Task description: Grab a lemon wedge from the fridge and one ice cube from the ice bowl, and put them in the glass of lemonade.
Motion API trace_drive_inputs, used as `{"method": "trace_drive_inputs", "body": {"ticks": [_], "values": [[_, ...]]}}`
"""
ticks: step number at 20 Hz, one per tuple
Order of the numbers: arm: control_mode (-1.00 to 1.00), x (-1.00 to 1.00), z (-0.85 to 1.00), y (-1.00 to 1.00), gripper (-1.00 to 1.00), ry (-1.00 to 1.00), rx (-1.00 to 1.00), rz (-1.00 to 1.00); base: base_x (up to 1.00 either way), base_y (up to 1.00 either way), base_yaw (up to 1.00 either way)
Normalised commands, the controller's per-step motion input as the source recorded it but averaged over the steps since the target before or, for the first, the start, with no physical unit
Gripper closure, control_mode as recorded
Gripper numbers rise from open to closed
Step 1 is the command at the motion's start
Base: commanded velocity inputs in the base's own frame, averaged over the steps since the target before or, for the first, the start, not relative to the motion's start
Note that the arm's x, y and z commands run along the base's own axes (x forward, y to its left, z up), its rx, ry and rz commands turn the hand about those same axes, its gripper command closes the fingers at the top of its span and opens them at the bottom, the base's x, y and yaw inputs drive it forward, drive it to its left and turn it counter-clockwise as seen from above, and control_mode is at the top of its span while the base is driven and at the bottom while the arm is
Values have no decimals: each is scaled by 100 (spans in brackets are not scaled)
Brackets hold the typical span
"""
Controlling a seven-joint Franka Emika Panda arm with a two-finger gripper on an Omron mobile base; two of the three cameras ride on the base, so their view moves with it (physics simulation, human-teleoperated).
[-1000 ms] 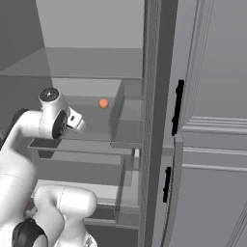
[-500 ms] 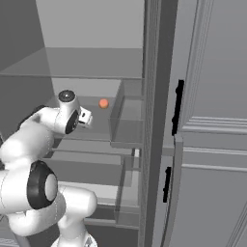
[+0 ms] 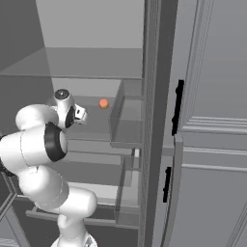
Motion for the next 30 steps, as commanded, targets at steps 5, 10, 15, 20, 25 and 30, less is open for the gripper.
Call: {"method": "trace_drive_inputs", "body": {"ticks": [5,10,15,20,25,30], "values": [[-100,14,-33,8,-100,0,-2,1,0,0,0],[-100,18,-38,0,-100,0,-2,4,0,0,0],[-100,60,0,1,-100,3,-9,3,0,0,0],[-100,51,8,9,-100,4,-12,4,0,0,0],[-100,3,0,24,-100,0,-5,10,0,0,0],[-100,-14,0,3,-100,-6,0,10,0,0,0]]}}
